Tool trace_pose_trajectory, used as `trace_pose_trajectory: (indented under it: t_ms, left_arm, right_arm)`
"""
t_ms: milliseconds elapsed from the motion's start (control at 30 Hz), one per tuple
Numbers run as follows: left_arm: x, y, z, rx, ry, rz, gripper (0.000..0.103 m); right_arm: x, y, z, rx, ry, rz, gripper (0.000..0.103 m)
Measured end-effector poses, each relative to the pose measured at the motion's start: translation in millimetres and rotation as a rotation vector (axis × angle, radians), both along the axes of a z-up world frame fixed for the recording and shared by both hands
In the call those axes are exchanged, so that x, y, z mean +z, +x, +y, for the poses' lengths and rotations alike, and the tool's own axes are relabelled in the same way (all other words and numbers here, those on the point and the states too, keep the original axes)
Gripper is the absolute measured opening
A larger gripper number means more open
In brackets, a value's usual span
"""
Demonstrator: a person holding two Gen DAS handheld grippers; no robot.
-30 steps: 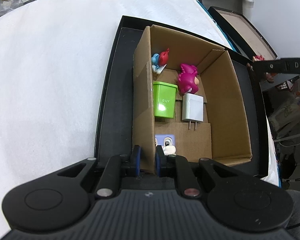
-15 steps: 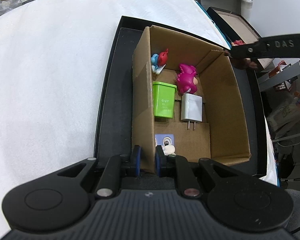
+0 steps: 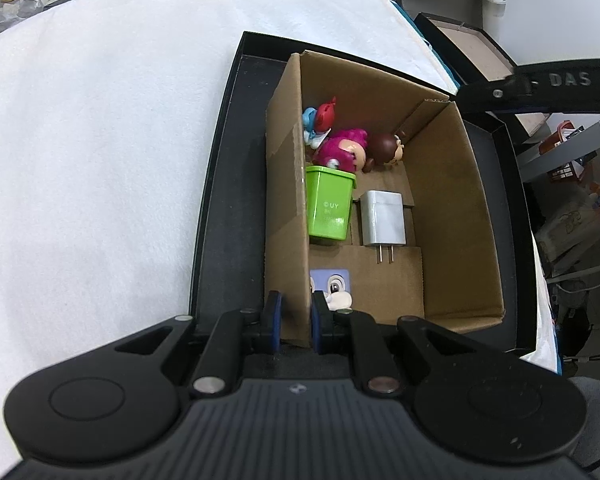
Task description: Organize rigid objects
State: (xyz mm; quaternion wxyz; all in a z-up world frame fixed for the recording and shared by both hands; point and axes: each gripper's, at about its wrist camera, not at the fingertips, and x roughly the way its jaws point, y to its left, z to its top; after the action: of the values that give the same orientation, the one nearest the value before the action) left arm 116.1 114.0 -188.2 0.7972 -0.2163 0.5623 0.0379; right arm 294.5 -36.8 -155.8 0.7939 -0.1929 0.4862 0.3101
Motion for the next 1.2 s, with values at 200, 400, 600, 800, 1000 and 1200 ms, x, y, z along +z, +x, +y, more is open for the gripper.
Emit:
trace_pose_trajectory:
  t_ms: [200, 400, 600, 800, 1000, 1200]
  left_arm:
    - [1, -2, -1, 0.0, 0.002, -0.009, 0.014]
    - [9, -8, -4, -0.006, 0.027, -0.04, 0.013]
    - [19, -14, 4, 0.037, -0.016, -0.063, 0.014]
    - [39, -13, -10, -0.001, 0.07, -0.083, 0.014]
    - [70, -10, -18, -0.004, 0.082, -0.08, 0.022]
    - [101, -13, -31, -0.026, 0.129, -0.124, 0.055]
  right_arm:
    - [9, -1, -17, -0.028, 0.032, -0.002, 0.052]
    - [17, -7, -35, -0.049, 0.067, 0.01, 0.059]
    - [24, -16, -54, -0.069, 0.103, 0.018, 0.072]
    - [37, -27, -77, -0.09, 0.15, 0.019, 0.088]
    - [47, -39, -98, -0.135, 0.185, 0.004, 0.098]
    - [59, -51, -120, -0.185, 0.241, -0.005, 0.103]
